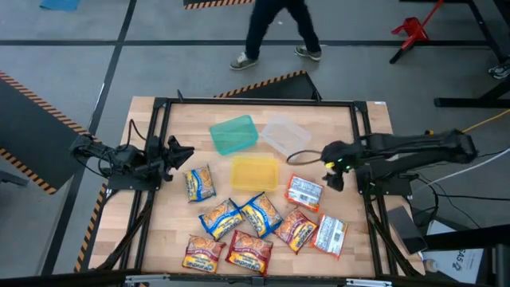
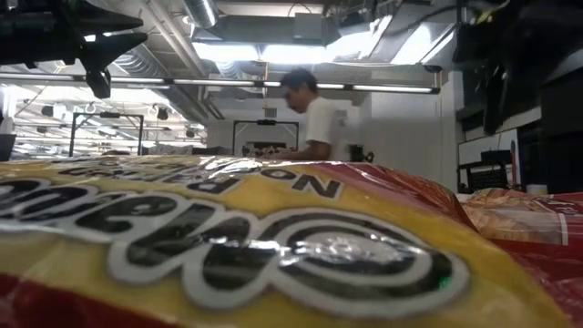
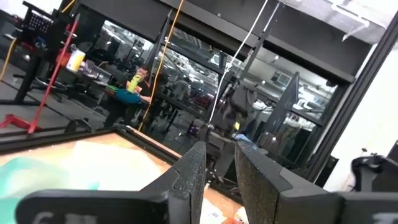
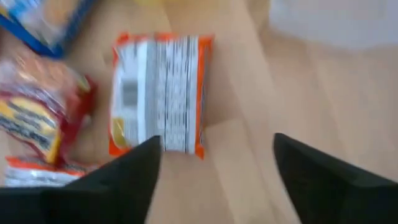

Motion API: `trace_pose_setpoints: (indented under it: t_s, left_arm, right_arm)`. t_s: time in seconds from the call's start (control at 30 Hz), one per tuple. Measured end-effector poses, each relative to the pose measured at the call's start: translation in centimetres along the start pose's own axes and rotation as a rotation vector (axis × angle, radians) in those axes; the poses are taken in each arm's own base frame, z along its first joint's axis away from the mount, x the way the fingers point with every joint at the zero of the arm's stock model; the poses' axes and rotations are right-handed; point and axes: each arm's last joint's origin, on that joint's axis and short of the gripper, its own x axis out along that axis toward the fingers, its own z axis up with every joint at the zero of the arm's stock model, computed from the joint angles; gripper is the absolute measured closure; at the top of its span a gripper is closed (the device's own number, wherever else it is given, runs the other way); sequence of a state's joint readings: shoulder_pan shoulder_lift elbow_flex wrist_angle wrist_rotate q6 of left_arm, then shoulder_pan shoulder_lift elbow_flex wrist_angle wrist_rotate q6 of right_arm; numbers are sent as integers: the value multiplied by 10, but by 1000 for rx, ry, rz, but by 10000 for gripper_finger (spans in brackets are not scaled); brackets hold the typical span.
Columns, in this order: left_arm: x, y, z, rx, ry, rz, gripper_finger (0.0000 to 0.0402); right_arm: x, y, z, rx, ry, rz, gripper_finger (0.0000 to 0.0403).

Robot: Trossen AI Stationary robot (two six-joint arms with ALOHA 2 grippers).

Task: Sort Maruchan noodles
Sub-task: Put the top orange noodle pack into the white bin

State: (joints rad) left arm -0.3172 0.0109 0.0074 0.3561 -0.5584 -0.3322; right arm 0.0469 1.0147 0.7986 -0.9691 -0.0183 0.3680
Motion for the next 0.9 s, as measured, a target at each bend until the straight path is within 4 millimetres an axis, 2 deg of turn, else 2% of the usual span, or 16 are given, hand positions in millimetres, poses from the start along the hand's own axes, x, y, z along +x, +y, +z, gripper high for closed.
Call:
trace_pose_setpoints:
  t_s: [0.1,0.17,0.3,0.4,0.53,0.67,0.9]
  left_arm:
    - [0,0,0,2,0,2,319]
    - [0,0,-1,3,5,3,319]
    - [0,0,-1,0,4,4,319]
    - [0,0,-1,1,5,3,319]
    - [0,0,-1,2,7,2,319]
    - [0,0,-1,2,6,2,319]
    - [0,1,-3,16,27,8,319]
  right_arm:
    - [29,6,2,-27,137,-43,24]
    - [51,8,-2,-57,235,-78,9]
    - [88,13,-2,-170,294,-137,19]
    - [105,16,3,-190,285,-123,30]
    - [112,19,5,-174,301,-38,32]
    - [106,20,2,-157,338,22,29]
    - [103,23,8,-80,264,64,29]
